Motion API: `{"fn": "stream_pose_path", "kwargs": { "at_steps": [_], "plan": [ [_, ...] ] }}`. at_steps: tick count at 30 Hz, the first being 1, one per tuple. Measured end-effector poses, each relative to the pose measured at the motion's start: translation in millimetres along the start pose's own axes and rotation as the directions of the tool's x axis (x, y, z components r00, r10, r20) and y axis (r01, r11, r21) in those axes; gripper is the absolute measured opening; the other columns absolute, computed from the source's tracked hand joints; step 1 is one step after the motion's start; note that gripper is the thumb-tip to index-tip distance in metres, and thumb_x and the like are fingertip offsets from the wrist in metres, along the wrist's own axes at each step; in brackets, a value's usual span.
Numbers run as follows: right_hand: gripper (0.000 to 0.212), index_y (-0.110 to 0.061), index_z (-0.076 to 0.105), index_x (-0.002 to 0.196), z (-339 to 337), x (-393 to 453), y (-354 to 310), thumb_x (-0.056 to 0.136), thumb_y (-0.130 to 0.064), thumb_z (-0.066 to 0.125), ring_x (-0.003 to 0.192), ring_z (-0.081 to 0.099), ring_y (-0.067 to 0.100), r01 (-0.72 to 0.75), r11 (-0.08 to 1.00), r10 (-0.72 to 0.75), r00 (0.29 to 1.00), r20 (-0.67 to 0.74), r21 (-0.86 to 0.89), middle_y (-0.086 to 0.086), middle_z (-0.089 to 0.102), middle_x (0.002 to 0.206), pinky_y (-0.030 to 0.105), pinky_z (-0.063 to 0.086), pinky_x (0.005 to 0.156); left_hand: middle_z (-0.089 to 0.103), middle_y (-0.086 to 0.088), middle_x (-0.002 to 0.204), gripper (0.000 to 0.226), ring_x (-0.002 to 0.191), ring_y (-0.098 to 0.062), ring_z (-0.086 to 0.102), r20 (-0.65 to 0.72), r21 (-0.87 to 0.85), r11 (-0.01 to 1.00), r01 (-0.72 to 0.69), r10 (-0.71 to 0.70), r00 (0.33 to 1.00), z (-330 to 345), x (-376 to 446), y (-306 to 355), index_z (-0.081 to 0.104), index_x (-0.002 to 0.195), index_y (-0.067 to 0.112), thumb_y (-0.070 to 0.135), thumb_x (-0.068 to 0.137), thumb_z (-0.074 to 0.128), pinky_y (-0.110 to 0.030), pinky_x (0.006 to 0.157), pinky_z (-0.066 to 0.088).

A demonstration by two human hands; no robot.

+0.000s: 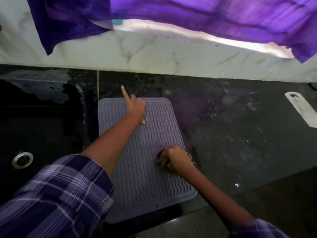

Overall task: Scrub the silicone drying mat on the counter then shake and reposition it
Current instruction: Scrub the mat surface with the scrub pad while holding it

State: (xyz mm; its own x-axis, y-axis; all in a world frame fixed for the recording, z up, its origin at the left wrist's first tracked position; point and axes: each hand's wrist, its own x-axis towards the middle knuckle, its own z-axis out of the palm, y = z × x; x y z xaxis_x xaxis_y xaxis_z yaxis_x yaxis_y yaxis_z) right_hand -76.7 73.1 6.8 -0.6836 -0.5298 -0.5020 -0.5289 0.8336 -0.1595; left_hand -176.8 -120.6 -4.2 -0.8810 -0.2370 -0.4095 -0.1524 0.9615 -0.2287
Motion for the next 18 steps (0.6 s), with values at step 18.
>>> {"fn": "stream_pose_path", "kwargs": {
  "at_steps": [18],
  "plan": [
    [0.012,-0.007,0.074,0.071,50.3,-65.1,9.1,0.062,0.000,0.076,0.072,0.069,0.027,0.070,0.997,-0.073,0.929,-0.364,-0.020,0.010,0.073,0.075,0.029,0.055,0.063,0.032,-0.005,0.156,0.082,0.149,-0.033,0.007,-0.096,0.124,0.974,-0.189,0.201,0.975,26.2,-61.2,13.6,0.034,0.149,0.018,0.056,0.082,0.062,-0.075,0.106,-0.007]
  ]
}}
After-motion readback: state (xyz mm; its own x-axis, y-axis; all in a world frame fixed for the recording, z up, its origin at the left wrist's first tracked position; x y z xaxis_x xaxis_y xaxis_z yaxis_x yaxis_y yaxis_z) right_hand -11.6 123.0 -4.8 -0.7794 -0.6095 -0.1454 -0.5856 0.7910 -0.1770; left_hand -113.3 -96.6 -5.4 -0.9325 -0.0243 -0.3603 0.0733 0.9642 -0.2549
